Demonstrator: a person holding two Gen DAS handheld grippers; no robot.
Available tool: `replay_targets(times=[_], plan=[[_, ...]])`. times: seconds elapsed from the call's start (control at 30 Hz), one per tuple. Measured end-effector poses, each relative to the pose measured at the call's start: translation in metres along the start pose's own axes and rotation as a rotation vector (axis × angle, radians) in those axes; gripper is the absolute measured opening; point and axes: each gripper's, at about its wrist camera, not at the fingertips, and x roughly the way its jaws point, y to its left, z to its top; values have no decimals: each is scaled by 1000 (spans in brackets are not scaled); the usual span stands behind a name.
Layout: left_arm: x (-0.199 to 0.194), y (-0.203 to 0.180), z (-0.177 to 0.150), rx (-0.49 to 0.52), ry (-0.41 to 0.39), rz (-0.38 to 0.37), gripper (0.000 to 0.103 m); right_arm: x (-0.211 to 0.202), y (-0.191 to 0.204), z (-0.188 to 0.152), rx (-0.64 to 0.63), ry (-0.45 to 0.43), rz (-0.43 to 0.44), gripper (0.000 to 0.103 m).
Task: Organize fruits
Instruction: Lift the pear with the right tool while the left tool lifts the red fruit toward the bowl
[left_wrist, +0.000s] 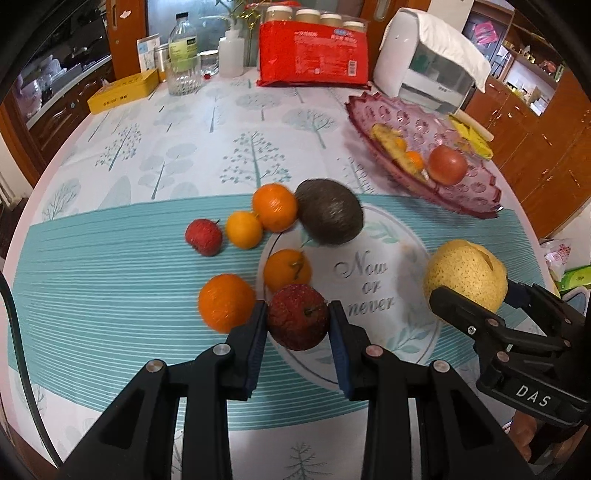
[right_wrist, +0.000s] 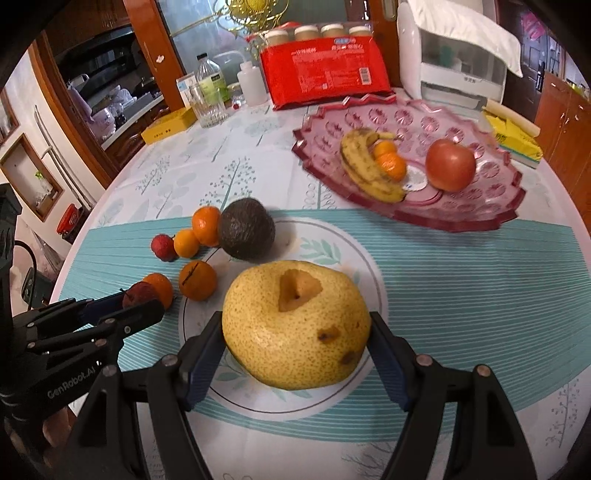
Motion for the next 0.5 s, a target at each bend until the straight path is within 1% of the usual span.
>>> replay_targets(times=[0.27, 0.5], plan=[[-30, -24, 22, 19, -67, -34, 31, -33, -15, 9, 15, -56, 1, 75], [-54, -51, 51, 36, -110, -59, 31, -66, -39, 37, 42, -104, -1, 75]])
